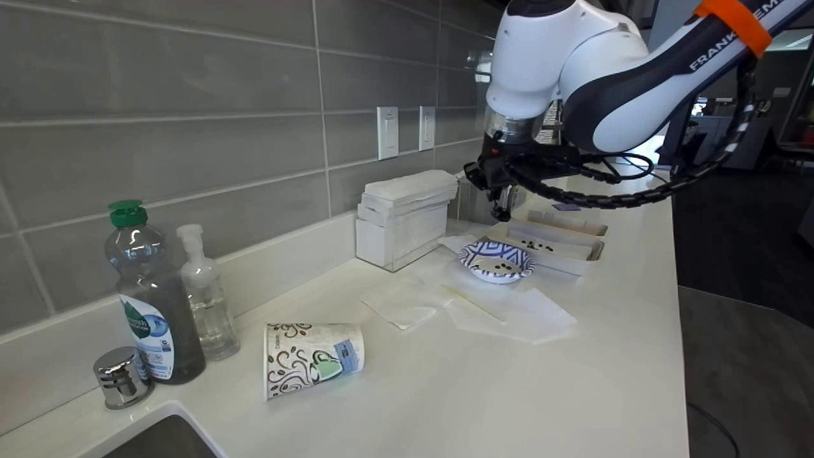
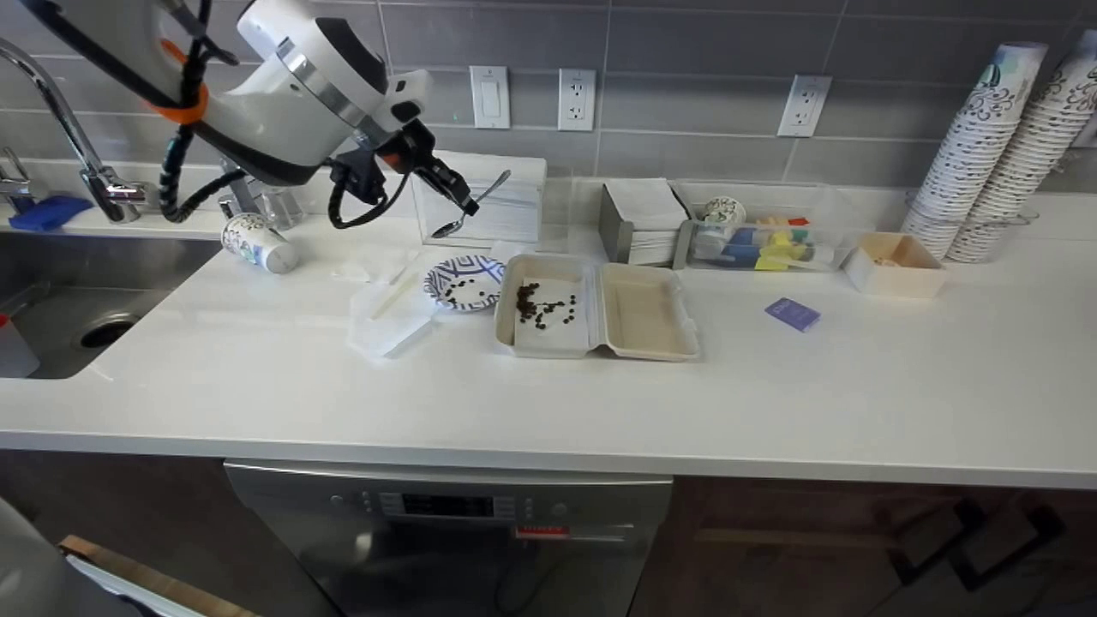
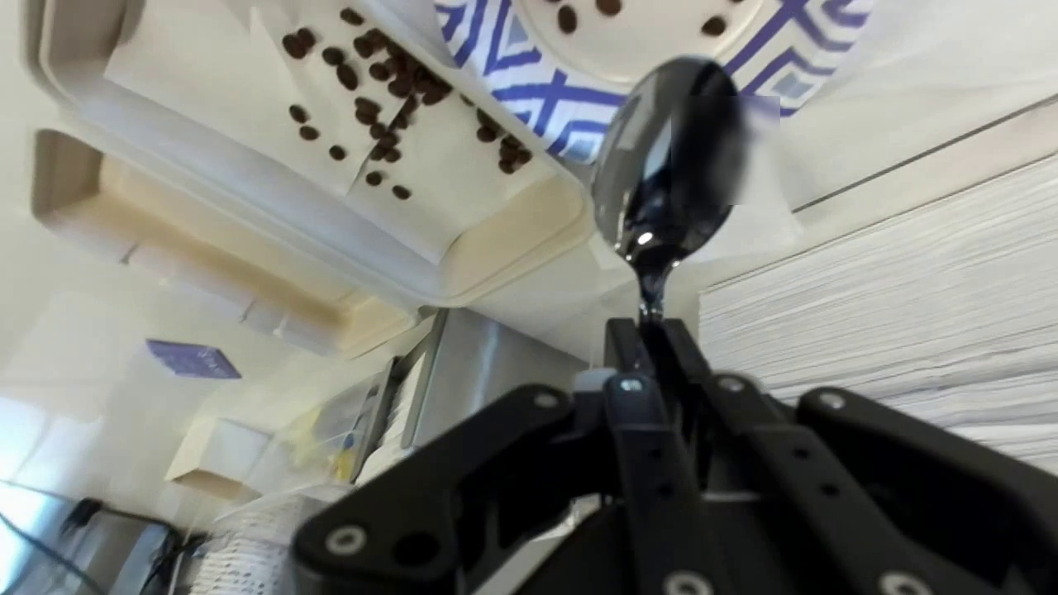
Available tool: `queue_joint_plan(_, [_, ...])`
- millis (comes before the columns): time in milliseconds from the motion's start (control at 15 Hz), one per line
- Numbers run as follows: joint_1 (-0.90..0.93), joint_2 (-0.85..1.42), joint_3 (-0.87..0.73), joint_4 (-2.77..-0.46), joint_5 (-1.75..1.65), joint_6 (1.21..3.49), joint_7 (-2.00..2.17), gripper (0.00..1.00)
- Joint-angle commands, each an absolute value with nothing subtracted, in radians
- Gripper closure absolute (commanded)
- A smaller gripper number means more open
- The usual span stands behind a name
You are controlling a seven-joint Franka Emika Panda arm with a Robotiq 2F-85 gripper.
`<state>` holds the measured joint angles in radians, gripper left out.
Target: Place some of the pack's contents into the paper plate using the spoon
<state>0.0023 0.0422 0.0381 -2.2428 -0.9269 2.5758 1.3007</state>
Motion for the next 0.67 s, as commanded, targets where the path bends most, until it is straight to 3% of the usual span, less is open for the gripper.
queue_joint_plan(0, [0.005,0.028,0.025,-2.258,-0.879,2.603,1.245,0.92])
queue_joint_plan(133, [-0.015,0.013,0.036,-2.276,-0.855,2.619,1.214,0.92])
queue_joint_plan(200, [-0.016,0.010,0.036,-2.280,-0.853,2.620,1.212,0.98])
queue_joint_plan(267, [-0.013,0.014,0.040,-2.280,-0.864,2.614,1.204,0.98])
queue_joint_plan(600, [0.039,0.033,0.070,-2.356,-0.488,2.720,0.857,0.98])
